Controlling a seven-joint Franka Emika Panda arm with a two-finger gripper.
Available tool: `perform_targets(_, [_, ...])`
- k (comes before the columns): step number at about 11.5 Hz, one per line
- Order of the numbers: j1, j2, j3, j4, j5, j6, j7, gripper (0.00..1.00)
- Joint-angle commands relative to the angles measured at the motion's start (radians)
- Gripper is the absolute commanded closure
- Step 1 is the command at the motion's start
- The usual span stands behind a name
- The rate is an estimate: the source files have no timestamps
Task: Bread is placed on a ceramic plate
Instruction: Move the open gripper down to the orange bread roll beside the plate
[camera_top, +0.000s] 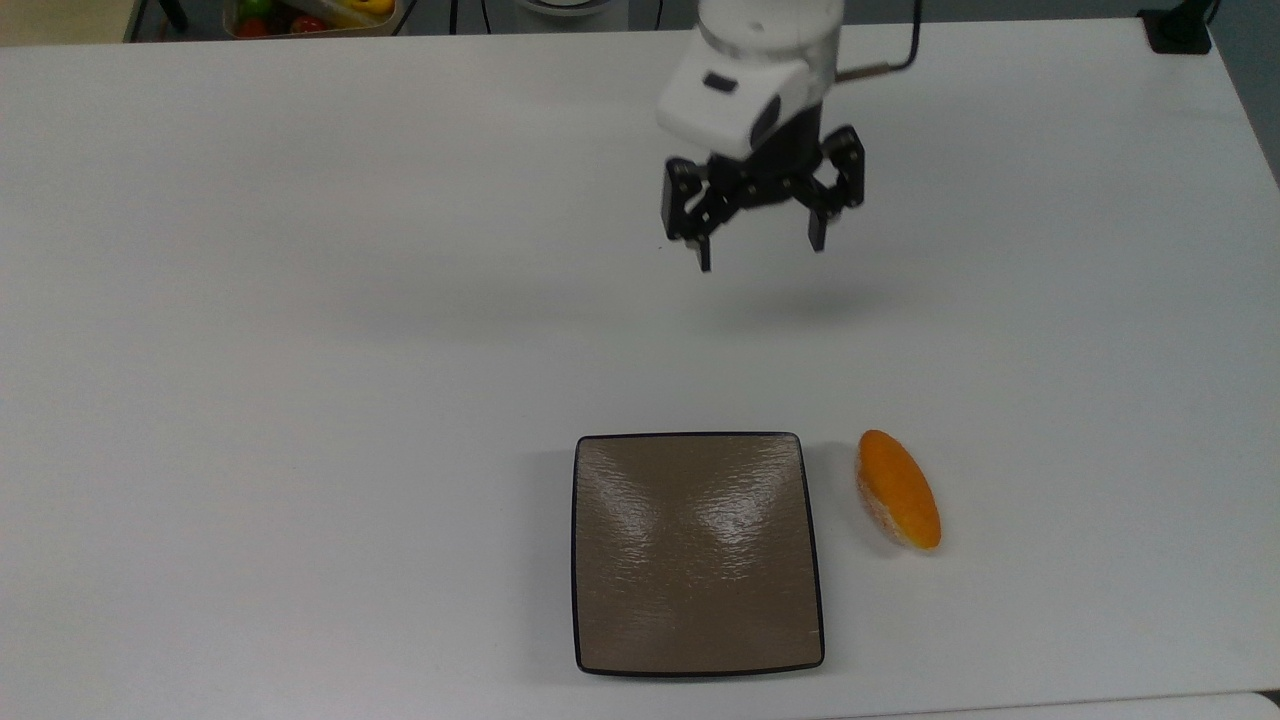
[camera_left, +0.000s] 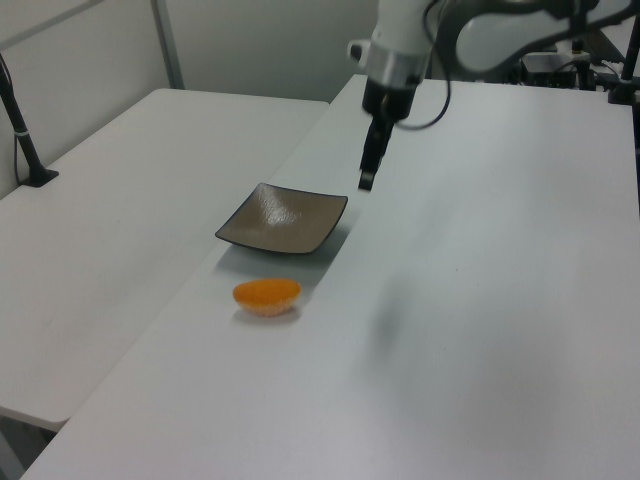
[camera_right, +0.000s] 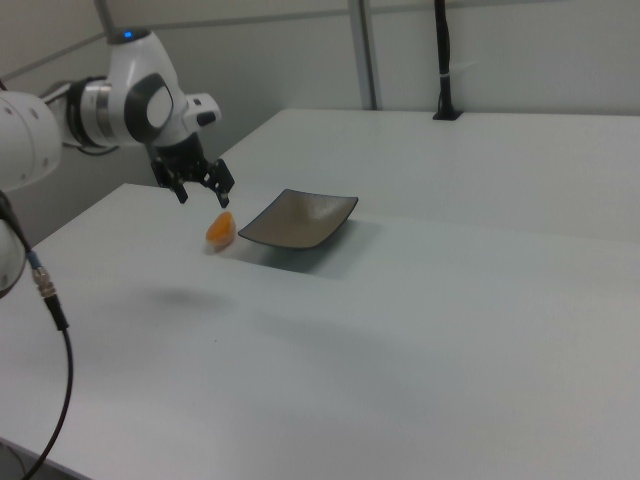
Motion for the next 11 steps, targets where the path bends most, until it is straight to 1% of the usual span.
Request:
perform_targets(1, [0.064, 0.136, -0.004, 0.053, -0.049, 0.14, 0.098, 0.0])
perform_targets(2, [0.081, 0.176, -0.004, 0.055, -0.095, 0.209, 0.144, 0.0])
perform_targets(3, [0.103, 0.22, -0.013, 0.058, -0.161, 0.296, 0.214, 0.0])
perform_targets(4, [0.107, 0.256, -0.015, 0.084, -0.204, 0.335, 0.251, 0.0])
perform_targets(5, [0.127, 0.303, -0.017, 0.127, -0.236, 0.351, 0.285, 0.0])
perform_targets(7, [0.143, 0.365, -0.017, 0.2, -0.278, 0.365, 0.32, 0.0])
perform_targets(9, [0.164, 0.382, -0.024, 0.208, -0.286, 0.423, 0.325, 0.0])
perform_targets(10, [0.211, 0.4, -0.08, 0.21, -0.286, 0.444, 0.342, 0.0])
perform_targets(11, [0.239, 0.412, -0.122, 0.208, -0.286, 0.502, 0.366, 0.0])
